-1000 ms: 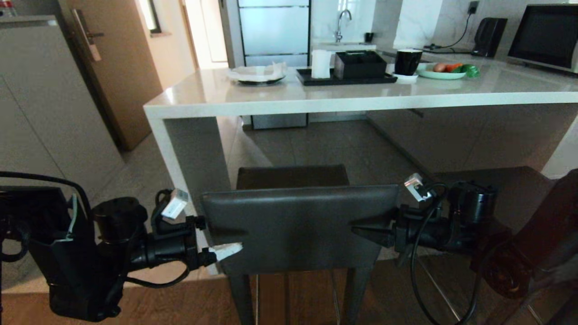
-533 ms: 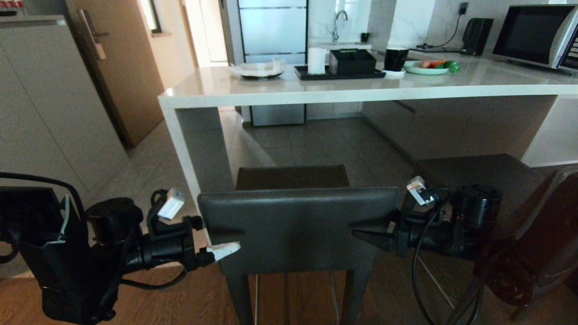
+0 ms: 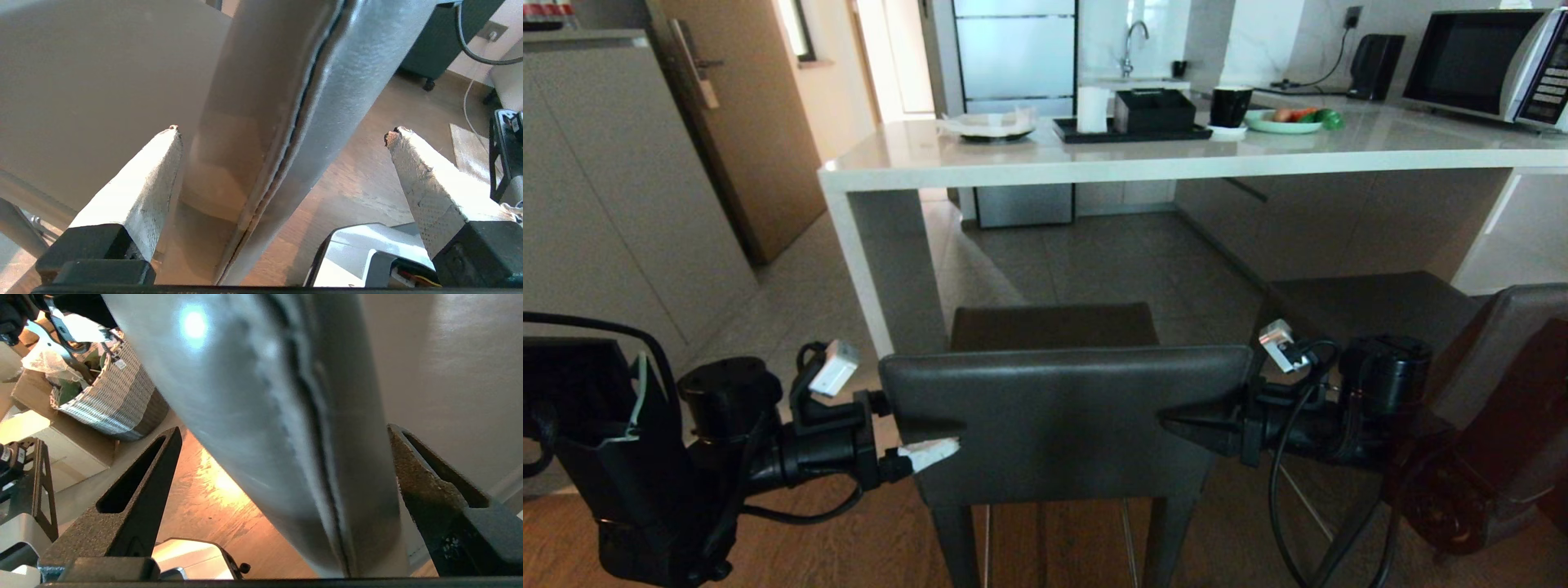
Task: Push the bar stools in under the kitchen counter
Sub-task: Pull the gray chair out from under the dining table
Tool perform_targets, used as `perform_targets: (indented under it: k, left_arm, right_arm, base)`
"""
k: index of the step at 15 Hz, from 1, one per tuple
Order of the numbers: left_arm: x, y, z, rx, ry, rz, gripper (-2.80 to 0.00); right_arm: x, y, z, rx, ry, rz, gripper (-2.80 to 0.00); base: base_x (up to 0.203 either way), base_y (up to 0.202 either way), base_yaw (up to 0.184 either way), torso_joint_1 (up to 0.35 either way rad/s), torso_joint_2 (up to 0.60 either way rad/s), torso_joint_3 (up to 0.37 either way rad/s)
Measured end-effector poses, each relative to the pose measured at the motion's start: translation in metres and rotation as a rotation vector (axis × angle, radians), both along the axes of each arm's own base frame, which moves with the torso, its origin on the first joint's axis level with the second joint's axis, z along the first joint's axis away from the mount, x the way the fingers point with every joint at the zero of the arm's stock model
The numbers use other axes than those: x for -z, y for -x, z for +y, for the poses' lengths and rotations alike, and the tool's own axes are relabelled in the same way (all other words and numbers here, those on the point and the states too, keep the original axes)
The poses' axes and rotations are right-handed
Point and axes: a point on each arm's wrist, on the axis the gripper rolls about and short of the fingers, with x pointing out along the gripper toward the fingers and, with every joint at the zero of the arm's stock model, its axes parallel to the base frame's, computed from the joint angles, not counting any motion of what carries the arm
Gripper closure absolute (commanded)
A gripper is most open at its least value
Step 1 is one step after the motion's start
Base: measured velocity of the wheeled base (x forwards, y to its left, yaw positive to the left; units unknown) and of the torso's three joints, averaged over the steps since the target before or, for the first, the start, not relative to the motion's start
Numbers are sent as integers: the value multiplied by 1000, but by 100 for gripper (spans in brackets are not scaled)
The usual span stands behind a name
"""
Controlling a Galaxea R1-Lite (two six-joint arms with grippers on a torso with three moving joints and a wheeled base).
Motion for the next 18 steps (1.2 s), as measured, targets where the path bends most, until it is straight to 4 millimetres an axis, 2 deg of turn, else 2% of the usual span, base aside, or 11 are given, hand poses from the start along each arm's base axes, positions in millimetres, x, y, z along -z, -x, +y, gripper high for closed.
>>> perform_targets:
  k: [4, 11, 14, 18]
  left_arm:
    - [-2, 4, -5, 12, 0, 3, -280]
    - [1, 33, -30, 110, -11, 59, -280]
    - [1, 32, -33, 103, -13, 55, -280]
    - [2, 24, -23, 61, -12, 54, -280]
  right_arm:
    - [0, 0, 1, -1, 0, 0, -280]
    - [3, -1, 1, -1, 2, 8, -280]
    - [4, -1, 2, -2, 3, 7, -280]
    - [3, 6, 6, -15, -1, -9, -280]
  base:
    - [0, 0, 0, 0, 0, 0]
    - [0, 0, 0, 0, 0, 0]
    - [0, 0, 0, 0, 0, 0]
    - [0, 0, 0, 0, 0, 0]
